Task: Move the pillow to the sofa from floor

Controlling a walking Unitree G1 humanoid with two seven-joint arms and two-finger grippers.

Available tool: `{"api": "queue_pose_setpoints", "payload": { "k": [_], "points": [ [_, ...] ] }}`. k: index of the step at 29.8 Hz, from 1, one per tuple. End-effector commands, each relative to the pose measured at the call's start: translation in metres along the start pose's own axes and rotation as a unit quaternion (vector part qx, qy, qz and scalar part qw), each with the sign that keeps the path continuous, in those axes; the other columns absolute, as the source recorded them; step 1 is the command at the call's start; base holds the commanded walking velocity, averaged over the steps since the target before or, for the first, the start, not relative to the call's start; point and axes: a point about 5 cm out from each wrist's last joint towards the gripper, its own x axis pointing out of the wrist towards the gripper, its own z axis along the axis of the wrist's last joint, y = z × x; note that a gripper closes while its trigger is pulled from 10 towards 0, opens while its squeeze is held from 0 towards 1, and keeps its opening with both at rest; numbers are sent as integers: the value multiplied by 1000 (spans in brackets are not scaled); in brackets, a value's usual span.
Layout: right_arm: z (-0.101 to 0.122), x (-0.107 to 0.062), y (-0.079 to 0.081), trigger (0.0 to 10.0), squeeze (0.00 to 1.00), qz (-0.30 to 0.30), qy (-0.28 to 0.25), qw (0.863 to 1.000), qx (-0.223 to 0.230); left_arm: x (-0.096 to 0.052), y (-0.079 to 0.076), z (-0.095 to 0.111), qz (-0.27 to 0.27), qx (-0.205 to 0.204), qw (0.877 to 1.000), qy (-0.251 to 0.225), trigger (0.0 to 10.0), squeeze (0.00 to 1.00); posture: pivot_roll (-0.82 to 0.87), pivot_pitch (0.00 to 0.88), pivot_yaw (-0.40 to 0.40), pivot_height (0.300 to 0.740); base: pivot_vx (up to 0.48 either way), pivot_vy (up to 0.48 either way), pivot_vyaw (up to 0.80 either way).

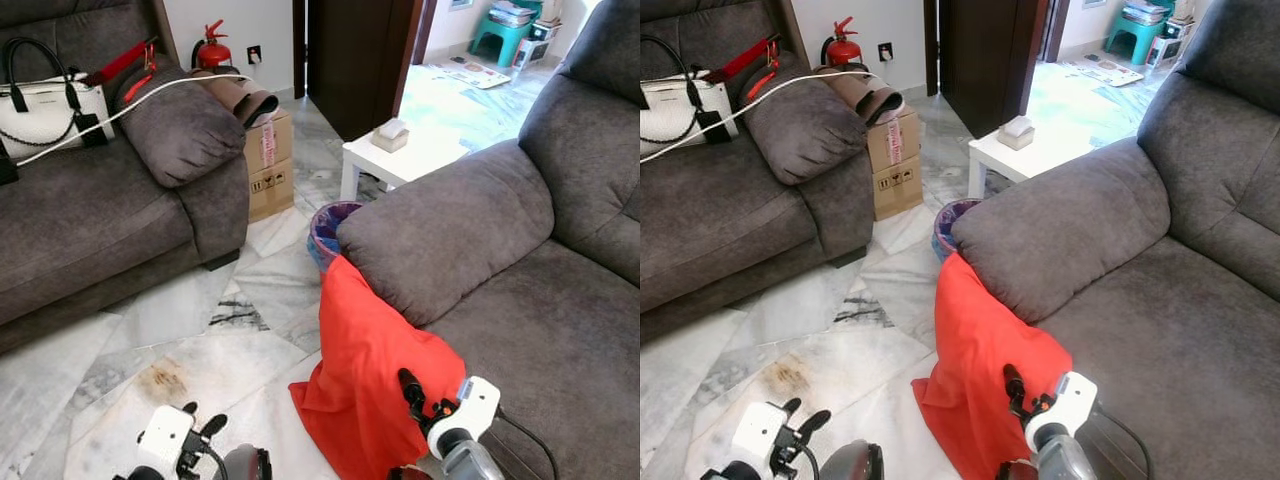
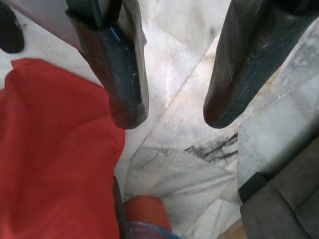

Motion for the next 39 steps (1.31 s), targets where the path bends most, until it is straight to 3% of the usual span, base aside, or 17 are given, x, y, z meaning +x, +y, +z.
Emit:
{"api": "queue_pose_setpoints", "payload": {
  "k": [1,8,12,39],
  "points": [
    [-6,-1,0,0,0,-12,7,1000,1,-4,-2,-6,0,-6,1000,13,10000,0,284,159,-1,618,0,0,0],
    [-1,-1,-6,0,0,-40,-4,999,-4,-4,-3,-3,0,-8,1000,9,10000,0,281,160,-4,618,0,0,0],
    [-1,-2,-7,0,0,-48,2,998,-38,-3,-5,-2,0,-10,1000,8,10000,0,277,160,-3,618,0,0,0],
    [-5,-4,-7,0,0,-31,20,995,-91,-2,-3,-4,10,-23,1000,14,10000,0,259,129,-14,618,0,0,0]
  ]
}}
